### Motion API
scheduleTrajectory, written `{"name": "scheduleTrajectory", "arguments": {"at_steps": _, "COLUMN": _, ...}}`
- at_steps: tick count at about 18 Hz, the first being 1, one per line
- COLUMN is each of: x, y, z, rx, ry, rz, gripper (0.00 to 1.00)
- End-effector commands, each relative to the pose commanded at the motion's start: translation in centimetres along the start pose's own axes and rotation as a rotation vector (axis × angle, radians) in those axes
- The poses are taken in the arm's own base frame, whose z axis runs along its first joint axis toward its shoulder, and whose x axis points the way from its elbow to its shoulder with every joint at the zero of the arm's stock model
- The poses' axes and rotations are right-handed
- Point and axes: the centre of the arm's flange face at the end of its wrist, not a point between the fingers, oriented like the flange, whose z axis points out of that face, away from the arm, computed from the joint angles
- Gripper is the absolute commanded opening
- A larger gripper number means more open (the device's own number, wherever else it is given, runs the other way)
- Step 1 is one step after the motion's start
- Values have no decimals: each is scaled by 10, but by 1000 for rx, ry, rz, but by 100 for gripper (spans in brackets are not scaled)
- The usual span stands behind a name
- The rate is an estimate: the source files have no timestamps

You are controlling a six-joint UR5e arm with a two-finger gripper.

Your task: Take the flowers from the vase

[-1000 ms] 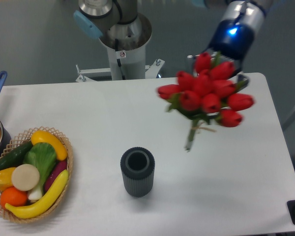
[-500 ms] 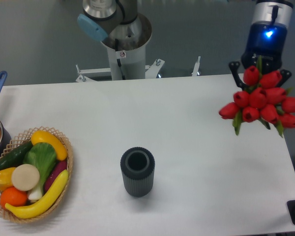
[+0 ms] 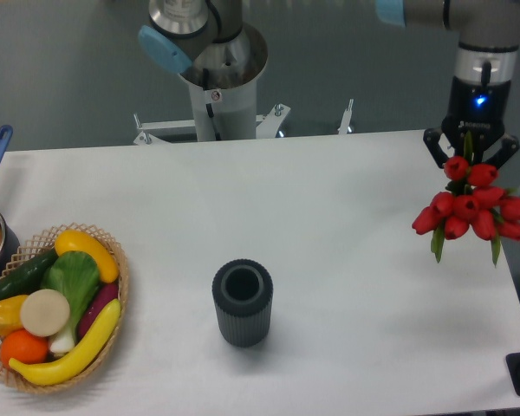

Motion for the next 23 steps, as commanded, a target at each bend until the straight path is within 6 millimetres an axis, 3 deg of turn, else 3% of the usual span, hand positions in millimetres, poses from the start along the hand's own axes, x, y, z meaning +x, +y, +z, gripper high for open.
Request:
{"name": "scheduleTrajectory", "arguments": {"at_steps": 2, "x": -2, "y": 7, "z": 22, "rx": -26, "ry": 29, "rz": -4, "gripper": 14}}
{"name": "scheduleTrajectory", "arguments": {"at_steps": 5, "x": -3, "y": 8, "z": 40, "rx": -77, "ry": 41, "rz": 21, "gripper": 18}}
{"name": "scheduleTrajectory", "arguments": {"at_steps": 8, "x": 0, "y": 8, "z": 46, "rx": -134, "ry": 36, "rz": 36, "gripper": 19}}
{"name": "scheduleTrajectory", "arguments": {"at_steps": 13, "x": 8, "y": -26, "z": 55, "rx": -193, "ry": 17, "rz": 106, "gripper": 18}}
{"name": "scheduleTrajectory", "arguments": {"at_steps": 23, "x": 19, "y": -20, "z": 67, "rx": -237, "ry": 36, "rz": 113, "gripper": 18}}
